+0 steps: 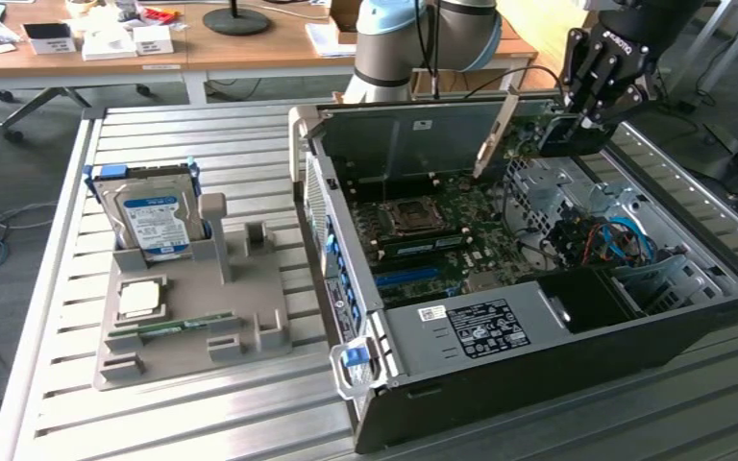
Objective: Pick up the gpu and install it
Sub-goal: 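Insert the gpu into the slot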
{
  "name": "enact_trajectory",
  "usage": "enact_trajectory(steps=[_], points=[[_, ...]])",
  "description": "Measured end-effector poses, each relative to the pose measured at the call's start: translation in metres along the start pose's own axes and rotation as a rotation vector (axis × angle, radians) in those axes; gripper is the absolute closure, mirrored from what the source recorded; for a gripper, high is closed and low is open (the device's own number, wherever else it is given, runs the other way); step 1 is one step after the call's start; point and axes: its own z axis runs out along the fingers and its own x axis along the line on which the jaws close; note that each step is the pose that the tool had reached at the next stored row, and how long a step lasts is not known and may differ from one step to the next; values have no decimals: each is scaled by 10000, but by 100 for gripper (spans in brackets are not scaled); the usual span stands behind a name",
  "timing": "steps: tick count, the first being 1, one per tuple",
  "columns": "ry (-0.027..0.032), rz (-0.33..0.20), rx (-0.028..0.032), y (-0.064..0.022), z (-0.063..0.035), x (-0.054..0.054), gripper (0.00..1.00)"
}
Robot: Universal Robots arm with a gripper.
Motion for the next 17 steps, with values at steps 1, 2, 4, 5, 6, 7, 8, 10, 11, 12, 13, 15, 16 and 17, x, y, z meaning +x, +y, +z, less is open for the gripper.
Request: enact_trajectory(steps=[1,2,4,5,6,7,8,10,11,12,13,15,16,17], points=[[0,1,0,1,0,0,73],[0,2,0,2,0,1,73],[0,3,0,15,0,2,73],[-1,2,0,28,1,2,73],[-1,2,0,43,1,3,73],[-1,2,0,58,2,4,73],[-1,2,-1,74,2,5,73],[-1,2,0,114,3,8,73],[0,1,0,135,4,9,73],[-1,1,0,158,4,11,73],[-1,1,0,183,5,13,73],[-1,2,0,236,6,16,73],[-1,2,0,263,6,18,73],[-2,2,0,289,7,20,73]])
